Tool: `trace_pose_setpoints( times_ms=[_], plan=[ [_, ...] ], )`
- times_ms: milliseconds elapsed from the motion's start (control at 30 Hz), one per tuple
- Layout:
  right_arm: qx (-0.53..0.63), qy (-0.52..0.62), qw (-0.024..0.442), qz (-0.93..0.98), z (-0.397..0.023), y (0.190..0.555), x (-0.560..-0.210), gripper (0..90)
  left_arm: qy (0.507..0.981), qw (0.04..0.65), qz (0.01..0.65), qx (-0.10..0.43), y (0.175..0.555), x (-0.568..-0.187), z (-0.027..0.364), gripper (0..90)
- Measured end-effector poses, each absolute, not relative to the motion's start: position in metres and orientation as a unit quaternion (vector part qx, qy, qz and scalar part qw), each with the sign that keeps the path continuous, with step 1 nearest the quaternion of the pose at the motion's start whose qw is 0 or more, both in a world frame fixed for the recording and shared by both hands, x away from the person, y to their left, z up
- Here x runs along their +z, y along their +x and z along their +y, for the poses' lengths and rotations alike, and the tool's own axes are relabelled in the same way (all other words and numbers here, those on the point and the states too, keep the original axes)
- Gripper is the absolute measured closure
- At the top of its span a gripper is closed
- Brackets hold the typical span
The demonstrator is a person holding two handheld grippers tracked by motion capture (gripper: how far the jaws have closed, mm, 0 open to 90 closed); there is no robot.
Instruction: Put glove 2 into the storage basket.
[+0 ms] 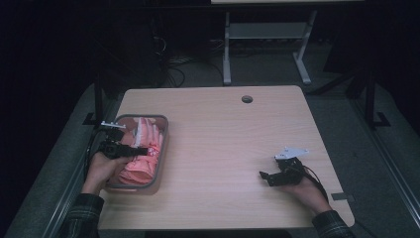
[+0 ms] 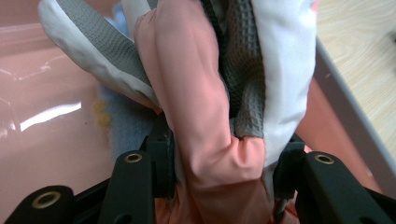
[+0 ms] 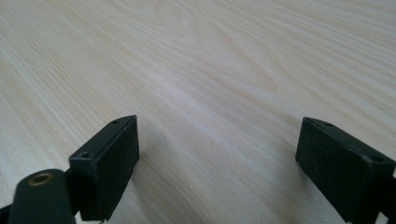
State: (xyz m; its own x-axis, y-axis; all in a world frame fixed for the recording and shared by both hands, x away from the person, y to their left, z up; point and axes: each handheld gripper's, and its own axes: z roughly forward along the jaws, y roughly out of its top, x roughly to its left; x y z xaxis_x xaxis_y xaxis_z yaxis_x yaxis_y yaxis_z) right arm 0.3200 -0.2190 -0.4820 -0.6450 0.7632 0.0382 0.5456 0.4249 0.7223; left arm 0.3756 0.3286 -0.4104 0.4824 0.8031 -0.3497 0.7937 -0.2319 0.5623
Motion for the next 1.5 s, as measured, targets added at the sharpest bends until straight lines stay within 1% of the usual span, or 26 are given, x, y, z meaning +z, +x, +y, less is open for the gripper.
trace_pose_setpoints(
  times_ms=[100, 167, 300, 367, 500, 567, 1067, 1267, 1500],
  plan=[
    [0.364, 0.394, 0.149, 0.831, -0.219, 0.320, -0.482, 12.7, 0.785, 0.352, 0.509, 0.005, 0.377, -0.411, 0.329, 51.5],
    [0.364, 0.394, 0.149, 0.831, -0.219, 0.320, -0.482, 12.6, 0.784, 0.355, 0.509, 0.003, 0.377, -0.411, 0.330, 48.3],
    [0.364, 0.394, 0.149, 0.831, -0.219, 0.320, -0.482, 12.7, 0.774, 0.372, 0.512, -0.004, 0.378, -0.410, 0.334, 35.4],
    [0.364, 0.394, 0.149, 0.830, -0.219, 0.320, -0.482, 12.7, 0.771, 0.377, 0.513, 0.002, 0.377, -0.408, 0.335, 28.8],
    [0.364, 0.394, 0.149, 0.830, -0.219, 0.320, -0.482, 12.6, 0.776, 0.372, 0.508, 0.027, 0.374, -0.398, 0.337, 19.8],
    [0.364, 0.394, 0.149, 0.831, -0.219, 0.320, -0.482, 12.6, 0.776, 0.374, 0.506, 0.038, 0.372, -0.391, 0.339, 17.6],
    [0.364, 0.394, 0.149, 0.831, -0.219, 0.320, -0.482, 12.7, 0.781, 0.394, 0.475, 0.096, 0.358, -0.344, 0.340, 16.7],
    [0.364, 0.395, 0.149, 0.830, -0.219, 0.320, -0.482, 12.7, 0.781, 0.411, 0.457, 0.109, 0.354, -0.331, 0.329, 16.7],
    [0.363, 0.396, 0.149, 0.830, -0.219, 0.320, -0.482, 12.7, 0.790, 0.422, 0.432, 0.107, 0.354, -0.323, 0.305, 16.7]
  ],
)
